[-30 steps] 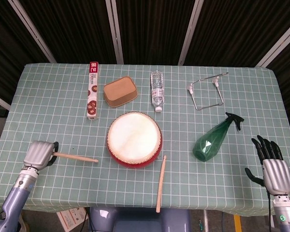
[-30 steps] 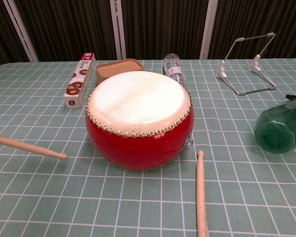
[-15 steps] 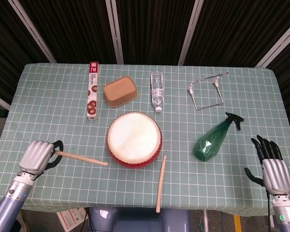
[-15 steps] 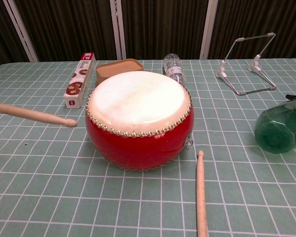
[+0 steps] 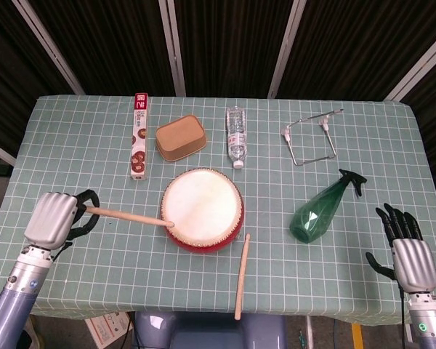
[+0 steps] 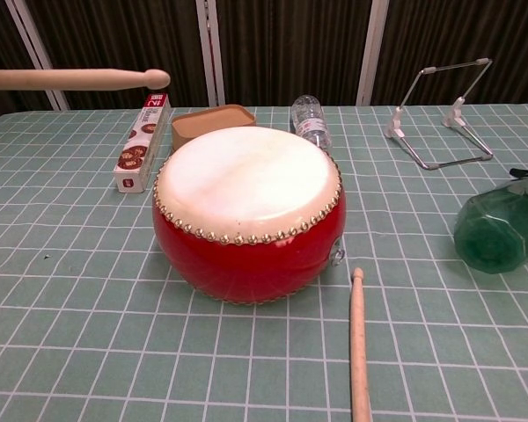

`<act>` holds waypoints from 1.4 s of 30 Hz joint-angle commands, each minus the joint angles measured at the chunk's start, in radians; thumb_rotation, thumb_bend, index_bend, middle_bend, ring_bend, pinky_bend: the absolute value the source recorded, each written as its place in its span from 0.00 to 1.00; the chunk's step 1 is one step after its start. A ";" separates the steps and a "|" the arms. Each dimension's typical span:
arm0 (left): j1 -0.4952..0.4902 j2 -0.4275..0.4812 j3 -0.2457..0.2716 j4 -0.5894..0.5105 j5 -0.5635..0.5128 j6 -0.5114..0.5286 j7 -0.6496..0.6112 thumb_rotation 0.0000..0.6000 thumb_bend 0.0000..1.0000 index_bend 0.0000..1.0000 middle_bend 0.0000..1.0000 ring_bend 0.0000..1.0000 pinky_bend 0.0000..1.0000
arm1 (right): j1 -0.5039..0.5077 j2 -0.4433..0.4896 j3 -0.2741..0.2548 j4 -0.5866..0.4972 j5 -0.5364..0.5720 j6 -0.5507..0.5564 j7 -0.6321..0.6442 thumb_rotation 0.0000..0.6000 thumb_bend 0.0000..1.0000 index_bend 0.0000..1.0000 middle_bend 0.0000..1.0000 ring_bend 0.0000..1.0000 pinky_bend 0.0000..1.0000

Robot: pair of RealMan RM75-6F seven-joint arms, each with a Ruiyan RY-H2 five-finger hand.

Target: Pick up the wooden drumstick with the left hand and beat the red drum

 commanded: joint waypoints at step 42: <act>-0.245 -0.301 -0.149 0.081 -0.105 0.111 0.188 1.00 0.55 0.78 1.00 1.00 0.99 | -0.003 0.019 -0.002 -0.018 0.008 -0.009 0.042 1.00 0.31 0.00 0.00 0.00 0.01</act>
